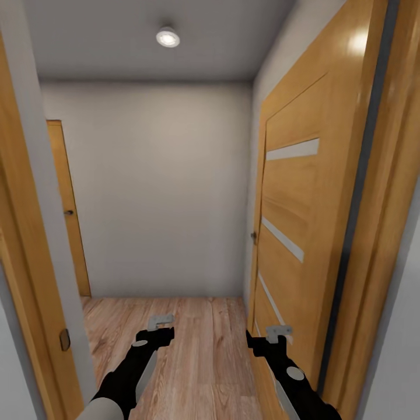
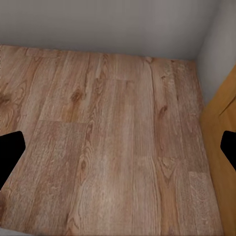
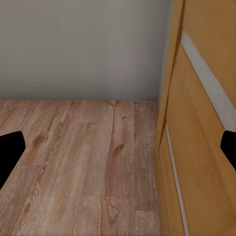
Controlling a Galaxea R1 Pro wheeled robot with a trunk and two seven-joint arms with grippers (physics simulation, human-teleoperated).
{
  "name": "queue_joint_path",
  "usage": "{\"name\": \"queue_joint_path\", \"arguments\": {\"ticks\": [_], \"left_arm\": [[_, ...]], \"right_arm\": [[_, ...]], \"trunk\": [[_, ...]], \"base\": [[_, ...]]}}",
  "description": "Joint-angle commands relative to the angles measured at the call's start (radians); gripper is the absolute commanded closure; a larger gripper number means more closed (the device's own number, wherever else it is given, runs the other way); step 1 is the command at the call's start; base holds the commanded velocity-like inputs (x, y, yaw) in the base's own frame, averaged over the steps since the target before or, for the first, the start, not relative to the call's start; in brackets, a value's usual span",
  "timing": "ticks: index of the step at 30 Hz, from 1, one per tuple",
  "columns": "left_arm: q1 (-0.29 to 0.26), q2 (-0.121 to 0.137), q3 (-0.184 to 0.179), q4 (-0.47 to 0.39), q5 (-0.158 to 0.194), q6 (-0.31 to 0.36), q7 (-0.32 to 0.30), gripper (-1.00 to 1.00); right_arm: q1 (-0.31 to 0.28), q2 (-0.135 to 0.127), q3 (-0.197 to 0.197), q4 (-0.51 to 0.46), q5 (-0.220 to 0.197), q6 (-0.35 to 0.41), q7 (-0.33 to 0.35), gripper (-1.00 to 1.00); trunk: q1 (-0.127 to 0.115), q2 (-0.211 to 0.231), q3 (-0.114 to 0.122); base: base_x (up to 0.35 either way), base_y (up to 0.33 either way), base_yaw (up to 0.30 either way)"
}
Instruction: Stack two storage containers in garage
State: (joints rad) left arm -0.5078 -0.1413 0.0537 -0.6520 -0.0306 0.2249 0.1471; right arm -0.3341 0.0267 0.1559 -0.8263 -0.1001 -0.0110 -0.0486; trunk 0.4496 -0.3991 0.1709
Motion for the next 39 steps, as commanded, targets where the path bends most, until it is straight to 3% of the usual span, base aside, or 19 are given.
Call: {"name": "queue_joint_path", "arguments": {"ticks": [1,10,24,39], "left_arm": [[0.0,0.0,0.003,-0.001,-0.003,0.005,0.0,-1.0],[0.0,0.0,0.003,-0.001,-0.003,0.005,0.0,-1.0],[0.0,0.0,0.003,-0.001,-0.003,0.005,0.0,-1.0],[0.0,-0.001,0.003,-0.001,-0.003,0.005,0.0,-1.0]], "right_arm": [[0.0,-0.001,0.004,0.0,-0.01,-0.001,-0.005,-1.0],[0.0,-0.001,0.005,0.001,-0.01,-0.001,-0.005,-1.0],[0.0,-0.001,0.005,0.001,-0.01,-0.001,-0.005,-1.0],[0.0,-0.001,0.005,0.001,-0.01,-0.001,-0.005,-1.0]], "trunk": [[0.0,-0.001,-0.001],[0.0,-0.001,-0.001],[0.0,-0.001,-0.001],[0.0,-0.001,-0.001]], "base": [[0.001,0.111,0.0],[0.016,0.016,0.0],[0.276,0.0,0.0],[0.017,0.051,0.0]]}}
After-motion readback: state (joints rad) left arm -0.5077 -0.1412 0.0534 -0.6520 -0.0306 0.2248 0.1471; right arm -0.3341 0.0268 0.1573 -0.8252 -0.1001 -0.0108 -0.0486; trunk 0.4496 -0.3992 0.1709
